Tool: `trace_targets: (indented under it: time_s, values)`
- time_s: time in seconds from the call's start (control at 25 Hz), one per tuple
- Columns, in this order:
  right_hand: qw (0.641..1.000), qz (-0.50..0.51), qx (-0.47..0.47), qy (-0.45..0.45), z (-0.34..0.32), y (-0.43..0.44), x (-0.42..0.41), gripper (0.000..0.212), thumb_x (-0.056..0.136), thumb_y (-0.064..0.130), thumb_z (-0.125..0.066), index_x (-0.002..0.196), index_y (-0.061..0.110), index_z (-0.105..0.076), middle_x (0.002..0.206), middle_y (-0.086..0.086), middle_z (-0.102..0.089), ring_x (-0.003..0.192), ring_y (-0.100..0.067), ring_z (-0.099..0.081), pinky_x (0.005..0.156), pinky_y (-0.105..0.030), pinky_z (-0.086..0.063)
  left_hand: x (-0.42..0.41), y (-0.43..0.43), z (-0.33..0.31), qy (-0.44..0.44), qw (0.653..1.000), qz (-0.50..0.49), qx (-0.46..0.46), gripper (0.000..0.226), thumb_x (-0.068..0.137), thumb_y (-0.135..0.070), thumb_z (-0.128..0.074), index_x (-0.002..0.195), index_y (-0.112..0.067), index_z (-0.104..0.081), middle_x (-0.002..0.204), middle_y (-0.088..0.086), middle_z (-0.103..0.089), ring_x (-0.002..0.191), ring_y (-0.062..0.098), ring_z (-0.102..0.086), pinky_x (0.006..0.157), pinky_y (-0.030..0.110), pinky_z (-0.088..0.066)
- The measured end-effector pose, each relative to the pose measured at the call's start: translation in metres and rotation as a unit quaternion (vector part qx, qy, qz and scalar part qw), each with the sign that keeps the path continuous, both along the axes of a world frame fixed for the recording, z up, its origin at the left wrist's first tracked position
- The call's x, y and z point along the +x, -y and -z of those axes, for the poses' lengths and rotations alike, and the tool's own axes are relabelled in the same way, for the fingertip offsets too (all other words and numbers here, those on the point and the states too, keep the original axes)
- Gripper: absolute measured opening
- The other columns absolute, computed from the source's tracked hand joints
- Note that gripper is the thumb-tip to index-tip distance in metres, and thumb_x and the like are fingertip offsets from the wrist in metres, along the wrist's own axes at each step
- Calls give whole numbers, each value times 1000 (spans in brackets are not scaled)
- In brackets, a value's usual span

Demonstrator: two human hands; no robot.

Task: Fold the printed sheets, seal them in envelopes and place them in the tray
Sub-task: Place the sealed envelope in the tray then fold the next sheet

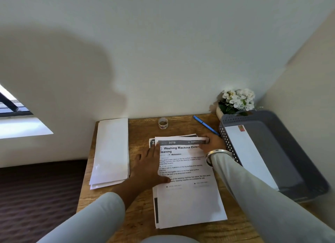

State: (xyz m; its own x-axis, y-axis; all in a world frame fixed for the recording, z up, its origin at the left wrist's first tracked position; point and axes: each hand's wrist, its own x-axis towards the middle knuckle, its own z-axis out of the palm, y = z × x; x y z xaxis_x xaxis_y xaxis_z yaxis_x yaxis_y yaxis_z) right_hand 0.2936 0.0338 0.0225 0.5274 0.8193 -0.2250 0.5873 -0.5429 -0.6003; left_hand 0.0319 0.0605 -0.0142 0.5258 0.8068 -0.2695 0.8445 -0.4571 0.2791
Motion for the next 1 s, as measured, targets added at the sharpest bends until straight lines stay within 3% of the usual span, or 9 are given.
trace_targets:
  time_s: [0.08, 0.16, 0.24, 0.32, 0.44, 0.6, 0.8, 0.92, 1.0]
  values:
    - [1000, -1, 29, -1, -2, 4, 3, 18, 85, 11, -68, 83, 29, -66, 85, -2, -70, 88, -25, -67, 79, -31, -53, -2, -5, -2, 142, 987, -54, -56, 123, 71, -65, -77, 157, -30, 4, 164, -4, -23, 148, 28, -26, 116, 52, -28]
    - [996, 12, 72, -50, -3, 8, 3, 20, 83, 7, -69, 75, 26, -67, 76, 3, -69, 77, -22, -66, 78, -39, -57, -5, -11, -6, 305, 942, -117, -70, 98, 78, -43, -82, 150, -40, -15, 144, -14, -49, 133, 22, -50, 102, 42, -46]
    - [989, 7, 120, -84, -3, 14, 2, 18, 81, 5, -73, 77, 23, -71, 78, 5, -71, 77, -17, -67, 82, -40, -58, -6, -18, -15, 366, 919, -143, -29, 80, 83, -34, -80, 142, -46, -28, 129, -15, -61, 119, 13, -58, 95, 37, -52]
    - [987, -17, 140, -78, -4, 20, -3, 16, 79, 7, -77, 80, 22, -72, 84, 7, -72, 84, -13, -67, 85, -32, -55, -6, -21, -18, 376, 918, -130, 2, 61, 85, -33, -78, 136, -44, -47, 123, -15, -65, 113, 8, -59, 95, 40, -54]
    - [990, -109, 83, 16, -1, 38, -6, 24, 75, 24, -82, 96, 26, -71, 108, 4, -69, 105, -18, -63, 88, -23, -47, -12, -9, -9, 327, 943, -56, 18, 42, 88, -42, -72, 129, -35, -63, 132, -15, -64, 117, 5, -58, 101, 39, -52]
    - [965, -216, -52, 139, 12, 67, -12, 66, 75, 69, -65, 127, 31, -60, 150, 2, -44, 141, -19, -35, 117, -39, -27, -15, 18, 11, 189, 980, 59, 19, 59, 93, -63, -50, 143, -32, -51, 152, -13, -46, 141, 13, -39, 116, 35, -28]
    - [928, -286, -72, 228, 22, 63, -36, 65, 98, 53, -33, 153, 20, -25, 163, -5, -21, 150, -23, -16, 122, -42, -15, -1, 29, 15, 87, 990, 77, 80, 61, 98, -64, -30, 151, -34, -37, 163, -10, -26, 152, 16, -15, 122, 39, -8]
    - [915, -335, -60, 219, 28, 49, -55, 61, 102, 39, -31, 156, 14, -16, 164, -8, -13, 151, -26, -12, 122, -43, -14, 8, 36, 21, 81, 990, 65, 95, 54, 101, -56, -36, 149, -34, -40, 162, -7, -29, 152, 18, -17, 119, 38, -2]
    - [902, -361, -60, 227, 33, 46, -61, 59, 103, 37, -29, 156, 16, -15, 165, -8, -8, 152, -27, -8, 122, -45, -12, 5, 39, 25, 63, 989, 70, 114, 50, 100, -51, -42, 146, -34, -45, 159, -4, -36, 150, 20, -24, 118, 41, -8]
